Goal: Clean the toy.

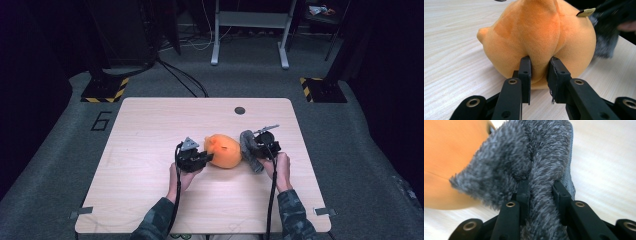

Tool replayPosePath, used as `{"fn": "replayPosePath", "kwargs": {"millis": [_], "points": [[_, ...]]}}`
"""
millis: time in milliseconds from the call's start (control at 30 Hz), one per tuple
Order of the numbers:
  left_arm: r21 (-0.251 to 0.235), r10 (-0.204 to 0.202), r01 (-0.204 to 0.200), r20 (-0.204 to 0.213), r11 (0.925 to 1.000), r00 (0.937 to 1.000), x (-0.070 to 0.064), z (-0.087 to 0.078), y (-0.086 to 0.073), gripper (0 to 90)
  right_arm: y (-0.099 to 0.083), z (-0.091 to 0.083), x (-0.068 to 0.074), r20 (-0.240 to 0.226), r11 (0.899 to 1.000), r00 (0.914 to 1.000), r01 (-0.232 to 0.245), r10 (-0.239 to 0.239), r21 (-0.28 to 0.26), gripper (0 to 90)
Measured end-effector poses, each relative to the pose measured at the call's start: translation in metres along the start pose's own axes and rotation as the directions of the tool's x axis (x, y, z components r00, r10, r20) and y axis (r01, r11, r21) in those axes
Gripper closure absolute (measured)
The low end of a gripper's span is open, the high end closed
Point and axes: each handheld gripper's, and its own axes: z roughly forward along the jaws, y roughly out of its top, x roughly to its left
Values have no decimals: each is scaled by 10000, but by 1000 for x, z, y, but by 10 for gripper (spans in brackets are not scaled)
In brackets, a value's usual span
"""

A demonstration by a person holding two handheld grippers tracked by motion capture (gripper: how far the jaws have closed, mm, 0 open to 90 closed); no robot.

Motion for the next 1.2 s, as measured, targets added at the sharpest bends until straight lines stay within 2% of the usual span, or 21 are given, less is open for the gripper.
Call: {"fn": "replayPosePath", "kwargs": {"millis": [100, 133, 233, 300, 367, 433, 500, 567, 600, 633, 733, 833, 867, 933, 1100, 1133, 1200], "points": [[-20, 151, -151, -4, 9999, 9999, -1, 0, 1, 735, 12, -21, 7, 80, 9975, 9994, 350, -345, -617, 712], [-8, 159, -159, -10, 9999, 9999, -2, 0, 1, 735, 20, -32, 13, 39, 9931, 9982, 601, -600, -1004, 713], [-5, 196, -196, -19, 9998, 9998, -3, 0, 1, 735, 31, -45, 26, -231, 9854, 9953, 899, -942, -1449, 712], [-15, 227, -227, -28, 9997, 9997, -4, 0, 1, 735, 38, -50, 38, -435, 9793, 9904, 1227, -1313, -1607, 711], [-24, 215, -215, 9, 9998, 9998, -4, 1, 1, 735, 45, -51, 52, -509, 9740, 9858, 1495, -1602, -1700, 711], [-26, 281, -281, 18, 9996, 9996, -5, 0, 2, 734, 50, -48, 64, -555, 9634, 9737, 2088, -2208, -1680, 709], [-70, 305, -304, 47, 9995, 9995, -6, 0, 2, 734, 53, -42, 75, -642, 9579, 9655, 2400, -2525, -1575, 707], [-20, 463, -463, -39, 9989, 9989, -7, 1, 2, 733, 53, -35, 84, -666, 9584, 9626, 2521, -2626, -1340, 707], [-20, 463, -463, -39, 9989, 9989, -7, 1, 2, 734, 53, -32, 85, -538, 9524, 9575, 2744, -2834, -1327, 706], [24, 441, -441, -37, 9990, 9990, -6, 1, 1, 734, 52, -29, 86, -479, 9508, 9562, 2804, -2887, -1320, 706], [11, 400, -400, 33, 9992, 9992, -4, 0, 0, 734, 50, -29, 82, -668, 9613, 9649, 2443, -2541, -1273, 705], [-45, 339, -339, 43, 9994, 9994, -4, 1, 0, 734, 46, -28, 74, -754, 9642, 9676, 2298, -2410, -1323, 705], [-86, 323, -323, 40, 9994, 9995, -4, 1, -1, 734, 44, -28, 72, -781, 9690, 9719, 2114, -2223, -1276, 705], [-61, 327, -326, 47, 9994, 9995, -5, 1, -1, 735, 41, -27, 65, -856, 9733, 9751, 1934, -2046, -1235, 704], [-29, 373, -373, 13, 9993, 9993, -4, 0, -1, 736, 33, -25, 53, -779, 9806, 9820, 1629, -1718, -1088, 704], [-30, 368, -368, 12, 9993, 9993, -4, 0, -1, 736, 27, -22, 46, -751, 9861, 9870, 1349, -1424, -968, 704], [-21, 364, -364, 2, 9993, 9993, -4, 0, -1, 736, 25, -21, 42, -754, 9874, 9879, 1287, -1358, -925, 704]]}}
